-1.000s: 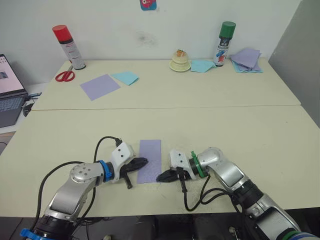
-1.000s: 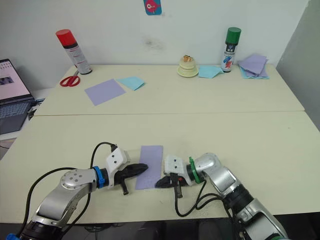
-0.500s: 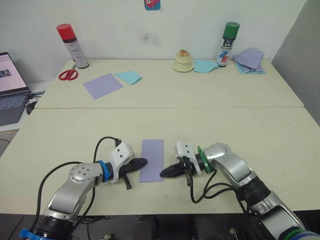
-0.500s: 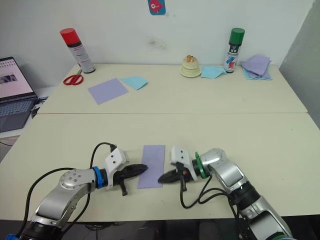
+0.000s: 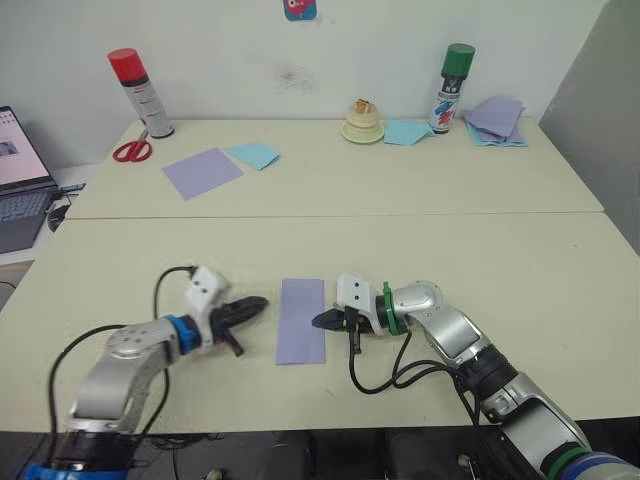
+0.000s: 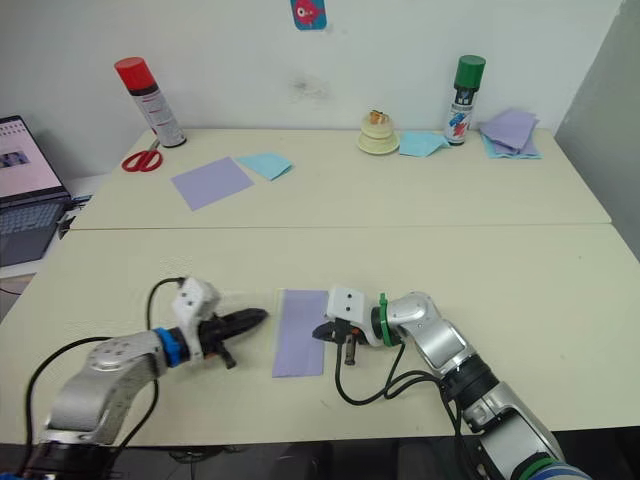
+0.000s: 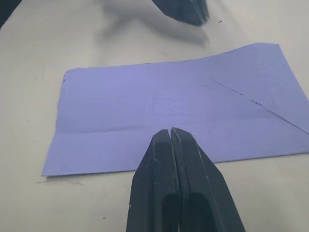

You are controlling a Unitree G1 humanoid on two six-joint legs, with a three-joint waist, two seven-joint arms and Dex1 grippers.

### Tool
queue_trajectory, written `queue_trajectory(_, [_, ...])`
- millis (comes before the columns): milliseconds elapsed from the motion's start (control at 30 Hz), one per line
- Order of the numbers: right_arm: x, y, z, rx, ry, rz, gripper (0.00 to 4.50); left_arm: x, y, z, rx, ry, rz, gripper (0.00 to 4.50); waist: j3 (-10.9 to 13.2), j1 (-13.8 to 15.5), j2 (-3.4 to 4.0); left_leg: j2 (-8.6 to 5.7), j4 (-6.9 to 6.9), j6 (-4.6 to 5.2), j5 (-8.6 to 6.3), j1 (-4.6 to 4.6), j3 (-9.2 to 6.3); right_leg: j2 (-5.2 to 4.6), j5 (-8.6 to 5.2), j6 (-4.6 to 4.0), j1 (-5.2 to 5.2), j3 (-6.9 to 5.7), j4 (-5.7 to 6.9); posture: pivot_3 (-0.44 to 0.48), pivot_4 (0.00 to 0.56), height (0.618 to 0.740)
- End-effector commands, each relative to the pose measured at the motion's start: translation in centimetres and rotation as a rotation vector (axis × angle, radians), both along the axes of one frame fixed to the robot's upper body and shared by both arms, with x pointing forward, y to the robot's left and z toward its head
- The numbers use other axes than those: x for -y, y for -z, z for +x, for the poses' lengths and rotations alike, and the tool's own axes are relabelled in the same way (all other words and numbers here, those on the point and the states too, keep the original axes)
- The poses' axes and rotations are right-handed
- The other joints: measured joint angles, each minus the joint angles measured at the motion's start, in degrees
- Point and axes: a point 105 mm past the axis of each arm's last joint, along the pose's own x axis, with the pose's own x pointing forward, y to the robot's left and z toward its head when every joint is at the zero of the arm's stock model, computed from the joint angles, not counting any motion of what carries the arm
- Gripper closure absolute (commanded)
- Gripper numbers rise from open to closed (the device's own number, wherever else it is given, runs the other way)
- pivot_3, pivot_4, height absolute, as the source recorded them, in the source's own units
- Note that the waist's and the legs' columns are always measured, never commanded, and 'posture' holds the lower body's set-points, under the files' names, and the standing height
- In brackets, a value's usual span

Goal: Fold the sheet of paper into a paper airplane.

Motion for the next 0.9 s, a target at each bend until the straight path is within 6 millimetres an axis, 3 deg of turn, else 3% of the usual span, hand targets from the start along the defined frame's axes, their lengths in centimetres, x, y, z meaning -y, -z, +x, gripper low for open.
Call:
queue_trajectory(33, [0.9,1.5,0.4,-0.022,0.059,-0.054,4.48,0.7,-0.9,-0.5,0.001,0.037,-0.057,4.50,0.00,0.09,-0.02,-0.01,0.01,0.00,0.00,0.00,0.00,0.00,0.00,0.00,0.01,0.00,-0.01,0.000,0.150,0.740])
queue_trajectory(167, [0.6,1.5,0.2,-0.019,0.047,-0.056,4.48,2.9,-0.4,-0.5,-0.030,0.100,-0.070,4.50,-0.01,0.16,-0.03,-0.01,0.02,-0.01,0.00,0.00,-0.01,-0.01,0.00,-0.01,0.03,-0.01,-0.01,0.000,0.150,0.740])
queue_trajectory(333, [0.5,1.2,0.2,-0.027,0.059,-0.042,4.48,3.9,0.4,-1.1,-0.065,0.152,-0.054,4.50,-0.01,0.01,-0.03,0.02,-0.01,-0.01,0.00,0.00,0.00,0.02,0.01,-0.01,0.02,0.03,0.02,0.000,0.150,0.740])
queue_trajectory(733, [0.5,0.9,-0.1,-0.045,0.075,-0.030,4.48,2.5,-0.1,-1.0,-0.057,0.142,-0.012,4.50,-0.01,0.08,-0.03,0.00,-0.02,-0.01,0.00,-0.03,-0.01,0.00,0.00,-0.02,-0.02,0.03,-0.02,0.000,0.150,0.740])
queue_trajectory(900, [0.4,0.9,-0.4,-0.052,0.077,-0.029,4.48,2.9,-0.1,-1.0,-0.058,0.156,-0.010,4.50,-0.01,0.08,-0.03,-0.02,-0.02,-0.01,-0.01,-0.04,0.00,-0.02,0.00,-0.02,-0.02,0.02,-0.04,0.000,0.150,0.740])
